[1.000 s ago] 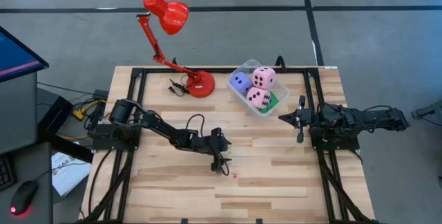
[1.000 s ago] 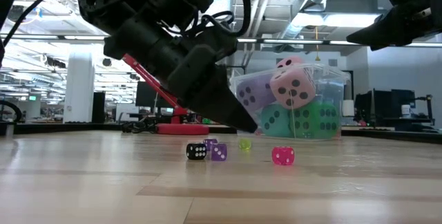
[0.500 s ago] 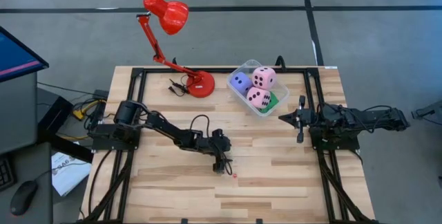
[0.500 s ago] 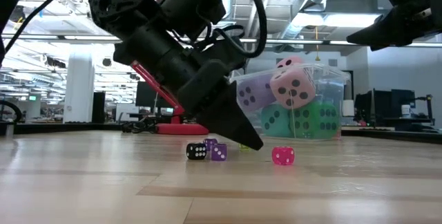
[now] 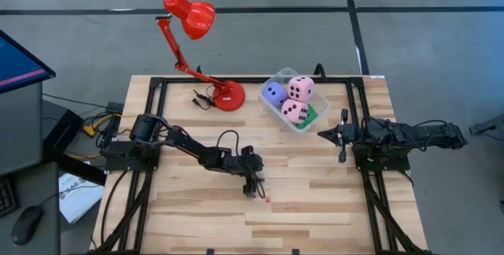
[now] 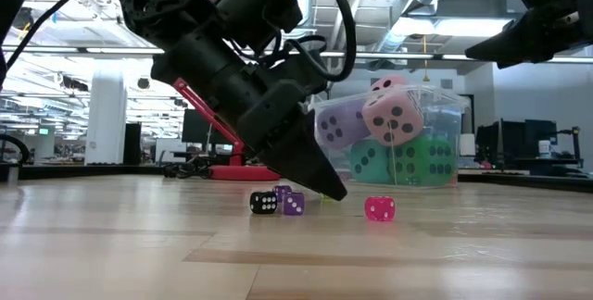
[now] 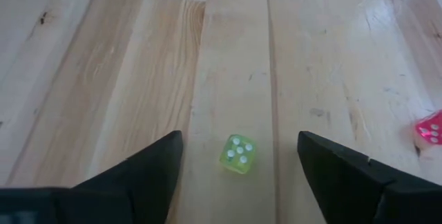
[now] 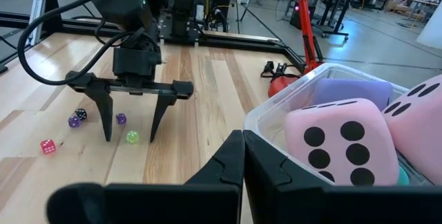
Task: Pick & Place Dice
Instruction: Put the small light green dice into the transparent bin
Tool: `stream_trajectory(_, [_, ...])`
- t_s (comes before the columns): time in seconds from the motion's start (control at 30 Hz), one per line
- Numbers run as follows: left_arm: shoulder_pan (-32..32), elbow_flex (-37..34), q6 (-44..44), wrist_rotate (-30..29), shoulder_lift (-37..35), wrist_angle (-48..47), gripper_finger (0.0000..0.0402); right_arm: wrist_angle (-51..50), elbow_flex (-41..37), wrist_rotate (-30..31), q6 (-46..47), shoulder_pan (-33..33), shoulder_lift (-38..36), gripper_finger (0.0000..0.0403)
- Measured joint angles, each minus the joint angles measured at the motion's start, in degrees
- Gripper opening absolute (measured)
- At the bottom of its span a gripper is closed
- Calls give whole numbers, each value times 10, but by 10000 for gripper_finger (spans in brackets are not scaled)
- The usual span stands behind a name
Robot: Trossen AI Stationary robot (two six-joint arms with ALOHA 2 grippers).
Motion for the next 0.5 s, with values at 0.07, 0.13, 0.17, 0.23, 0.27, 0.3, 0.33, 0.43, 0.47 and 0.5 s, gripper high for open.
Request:
stream_trajectory(0.07, [0, 0, 0, -1, 0, 0, 273, 0, 0, 0, 0, 0, 0, 0])
stream_trajectory(0.13, [0, 0, 0, -3, 0, -1, 255, 0, 0, 0, 0, 0, 0, 0])
stream_trajectory(0.17, [0, 0, 0, -4, 0, -1, 245, 0, 0, 0, 0, 0, 0, 0])
stream_trajectory(0.23, [1, 0, 0, -5, 0, -2, 225, 0, 0, 0, 0, 0, 0, 0])
stream_trajectory(0.27, [1, 0, 0, -5, 0, -2, 215, 0, 0, 0, 0, 0, 0, 0])
stream_trajectory(0.3, [1, 0, 0, -5, 0, -2, 205, 0, 0, 0, 0, 0, 0, 0])
stream_trajectory(0.33, [1, 0, 0, -6, 0, -3, 196, 0, 0, 0, 0, 0, 0, 0])
stream_trajectory(0.43, [1, -1, 0, -6, 0, -3, 169, 0, 0, 0, 0, 0, 0, 0])
stream_trajectory(0.47, [1, -1, 0, -6, 0, -3, 162, 0, 0, 0, 0, 0, 0, 0])
stream_trajectory(0.5, [1, -1, 0, -5, 0, -3, 154, 0, 0, 0, 0, 0, 0, 0])
